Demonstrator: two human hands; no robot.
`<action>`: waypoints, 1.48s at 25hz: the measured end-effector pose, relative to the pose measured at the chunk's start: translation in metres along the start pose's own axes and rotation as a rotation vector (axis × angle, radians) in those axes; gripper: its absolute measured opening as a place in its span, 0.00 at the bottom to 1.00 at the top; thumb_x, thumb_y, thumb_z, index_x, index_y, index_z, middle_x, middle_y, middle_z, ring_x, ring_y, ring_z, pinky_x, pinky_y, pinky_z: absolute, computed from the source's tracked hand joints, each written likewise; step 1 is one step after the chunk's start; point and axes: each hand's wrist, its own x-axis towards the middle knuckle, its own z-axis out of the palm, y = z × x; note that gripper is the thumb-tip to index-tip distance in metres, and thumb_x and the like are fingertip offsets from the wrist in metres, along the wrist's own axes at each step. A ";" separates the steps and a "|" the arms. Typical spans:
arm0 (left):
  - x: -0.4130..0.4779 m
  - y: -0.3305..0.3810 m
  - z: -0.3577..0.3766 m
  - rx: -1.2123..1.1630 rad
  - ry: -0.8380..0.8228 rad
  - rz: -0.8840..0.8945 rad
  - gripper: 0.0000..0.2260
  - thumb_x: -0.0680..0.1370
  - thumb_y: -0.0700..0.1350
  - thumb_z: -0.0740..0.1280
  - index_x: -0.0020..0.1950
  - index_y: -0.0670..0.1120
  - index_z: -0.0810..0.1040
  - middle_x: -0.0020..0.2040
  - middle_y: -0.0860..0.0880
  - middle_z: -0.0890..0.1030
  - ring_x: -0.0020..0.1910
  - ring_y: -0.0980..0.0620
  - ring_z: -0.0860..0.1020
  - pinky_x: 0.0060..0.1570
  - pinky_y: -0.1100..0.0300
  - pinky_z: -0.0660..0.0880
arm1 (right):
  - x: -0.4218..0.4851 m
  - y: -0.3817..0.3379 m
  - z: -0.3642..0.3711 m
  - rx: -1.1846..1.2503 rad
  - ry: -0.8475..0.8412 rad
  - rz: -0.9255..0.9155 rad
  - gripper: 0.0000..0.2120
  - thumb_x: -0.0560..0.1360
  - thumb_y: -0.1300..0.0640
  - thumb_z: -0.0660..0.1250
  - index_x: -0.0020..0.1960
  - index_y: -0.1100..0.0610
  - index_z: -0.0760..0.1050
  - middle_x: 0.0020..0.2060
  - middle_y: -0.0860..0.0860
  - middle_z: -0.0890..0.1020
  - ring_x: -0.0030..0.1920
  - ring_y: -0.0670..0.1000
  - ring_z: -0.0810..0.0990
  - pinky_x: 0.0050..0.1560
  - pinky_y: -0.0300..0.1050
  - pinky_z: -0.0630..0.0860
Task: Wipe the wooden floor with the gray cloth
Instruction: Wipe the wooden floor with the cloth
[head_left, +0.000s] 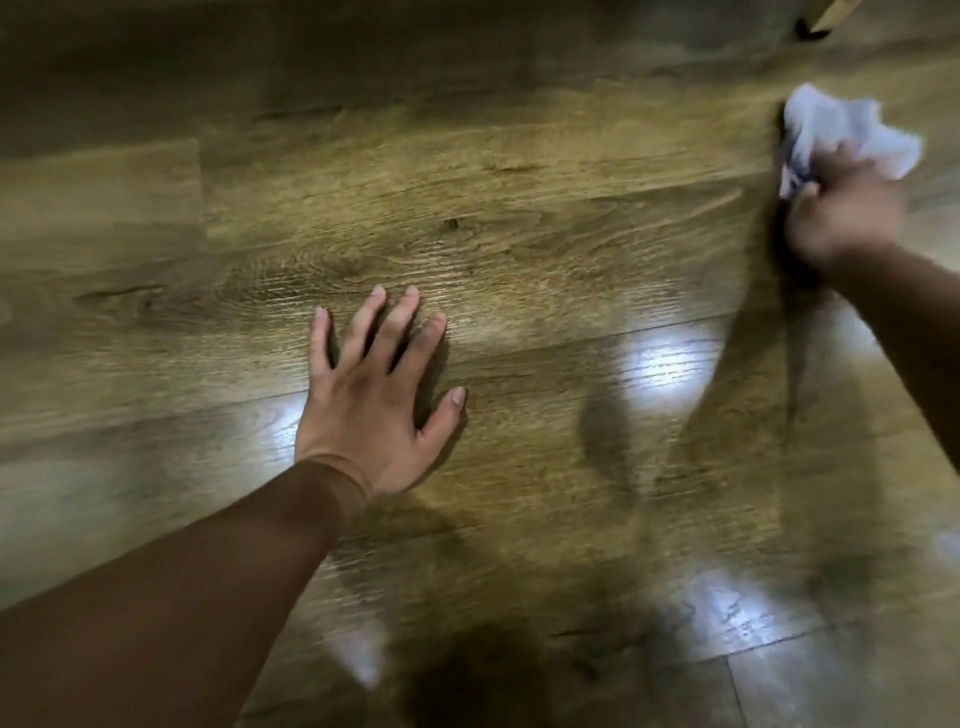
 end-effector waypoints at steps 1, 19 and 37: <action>0.000 0.000 0.001 -0.006 0.002 0.005 0.32 0.78 0.65 0.48 0.78 0.52 0.62 0.82 0.49 0.56 0.81 0.45 0.50 0.76 0.34 0.45 | -0.008 -0.021 0.003 0.018 0.010 -0.017 0.32 0.70 0.50 0.47 0.69 0.61 0.69 0.72 0.63 0.67 0.70 0.66 0.66 0.68 0.58 0.66; -0.002 0.003 0.009 -0.056 0.133 0.021 0.32 0.77 0.66 0.52 0.78 0.51 0.64 0.81 0.48 0.61 0.80 0.46 0.55 0.76 0.35 0.46 | -0.072 -0.001 0.001 -0.019 -0.017 -0.084 0.31 0.70 0.47 0.49 0.68 0.57 0.70 0.67 0.65 0.73 0.66 0.68 0.72 0.67 0.59 0.70; -0.072 -0.108 0.003 -0.131 0.158 -0.239 0.35 0.75 0.64 0.53 0.78 0.46 0.63 0.80 0.46 0.62 0.79 0.38 0.55 0.73 0.31 0.44 | -0.083 0.025 0.030 0.187 -0.041 -0.261 0.24 0.77 0.43 0.53 0.62 0.58 0.73 0.60 0.62 0.79 0.64 0.60 0.76 0.69 0.54 0.69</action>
